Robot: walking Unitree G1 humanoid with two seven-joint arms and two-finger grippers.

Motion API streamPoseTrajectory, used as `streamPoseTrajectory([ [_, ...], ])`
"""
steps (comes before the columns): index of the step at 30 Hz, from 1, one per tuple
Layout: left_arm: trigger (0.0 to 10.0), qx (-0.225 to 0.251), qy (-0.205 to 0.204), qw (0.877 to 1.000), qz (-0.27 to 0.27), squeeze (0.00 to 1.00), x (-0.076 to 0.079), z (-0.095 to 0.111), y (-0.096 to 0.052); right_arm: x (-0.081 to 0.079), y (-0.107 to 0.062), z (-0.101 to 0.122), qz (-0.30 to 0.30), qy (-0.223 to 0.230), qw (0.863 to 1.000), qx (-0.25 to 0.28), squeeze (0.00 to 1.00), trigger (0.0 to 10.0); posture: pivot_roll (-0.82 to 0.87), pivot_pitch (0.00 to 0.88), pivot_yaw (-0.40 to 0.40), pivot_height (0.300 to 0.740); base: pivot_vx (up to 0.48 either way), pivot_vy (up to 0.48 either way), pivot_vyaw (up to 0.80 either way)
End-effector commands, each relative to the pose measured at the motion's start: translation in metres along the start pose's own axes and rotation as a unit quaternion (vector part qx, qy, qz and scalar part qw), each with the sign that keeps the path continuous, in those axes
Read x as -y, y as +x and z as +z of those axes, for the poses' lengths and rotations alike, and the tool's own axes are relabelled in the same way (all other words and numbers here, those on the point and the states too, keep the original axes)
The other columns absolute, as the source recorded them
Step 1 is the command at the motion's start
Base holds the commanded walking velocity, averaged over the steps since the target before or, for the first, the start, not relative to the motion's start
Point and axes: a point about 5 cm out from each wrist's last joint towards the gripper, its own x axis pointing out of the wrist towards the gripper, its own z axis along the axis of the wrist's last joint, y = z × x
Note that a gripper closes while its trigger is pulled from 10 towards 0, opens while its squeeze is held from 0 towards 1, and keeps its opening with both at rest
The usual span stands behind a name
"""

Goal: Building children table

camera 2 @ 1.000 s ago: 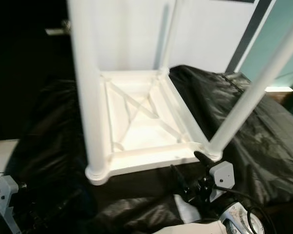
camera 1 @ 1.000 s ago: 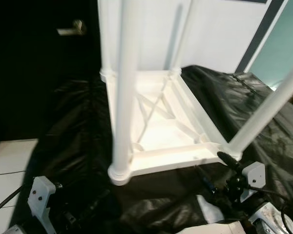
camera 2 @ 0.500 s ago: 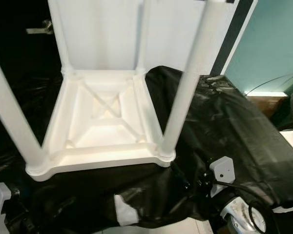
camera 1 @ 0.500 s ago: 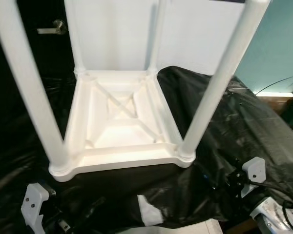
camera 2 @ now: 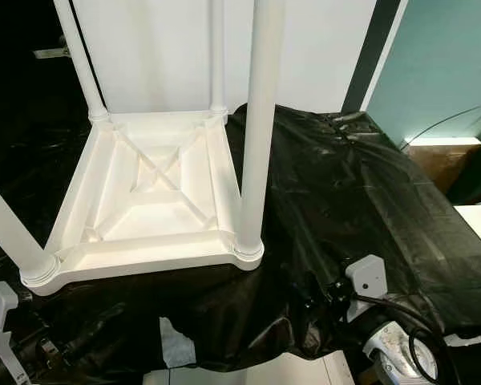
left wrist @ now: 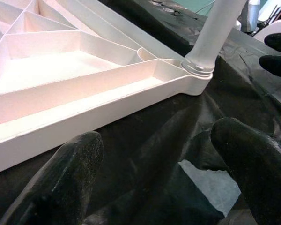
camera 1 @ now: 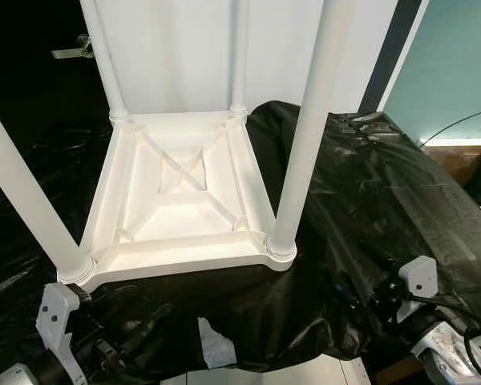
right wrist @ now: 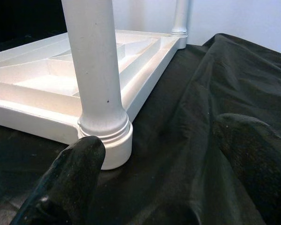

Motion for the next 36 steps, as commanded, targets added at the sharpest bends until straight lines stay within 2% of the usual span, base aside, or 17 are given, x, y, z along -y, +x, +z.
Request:
streamPoseTrajectory([
  [1,10.0,-0.006,0.002,0.994,-0.106,0.00,0.007,0.001,-0.003,0.002,0.000,-0.002,-0.003,-0.010,1.000,-0.002,0.00,10.0,0.05,0.000,-0.050,0.740,0.000,0.000,0.00],
  [3,10.0,-0.005,0.004,0.994,-0.107,0.00,0.007,0.001,-0.003,0.002,0.000,-0.002,-0.003,-0.013,1.000,-0.001,0.00,10.0,0.05,0.000,-0.050,0.740,0.000,0.000,0.00],
  [12,10.0,-0.004,0.011,0.994,-0.108,0.00,0.005,0.003,-0.002,0.003,0.001,-0.005,-0.005,-0.013,1.000,-0.001,0.00,10.0,0.06,0.000,-0.049,0.740,0.000,0.000,0.80],
  [20,10.0,-0.007,0.007,0.994,-0.107,0.00,0.003,0.002,-0.006,-0.001,-0.005,-0.007,-0.004,-0.012,1.000,-0.004,0.00,10.0,0.05,0.000,-0.045,0.740,0.000,0.000,0.80],
  [22,10.0,-0.002,0.004,0.994,-0.106,0.00,0.002,0.002,-0.005,-0.002,-0.005,-0.007,-0.008,0.002,1.000,-0.002,0.00,10.0,0.05,0.000,-0.042,0.740,0.000,0.000,0.00],
  [36,10.0,-0.002,-0.008,0.995,-0.101,0.00,-0.003,0.002,-0.005,-0.004,-0.004,-0.001,-0.018,-0.001,1.000,0.005,0.00,10.0,0.04,0.000,-0.028,0.740,0.000,0.000,0.00],
])
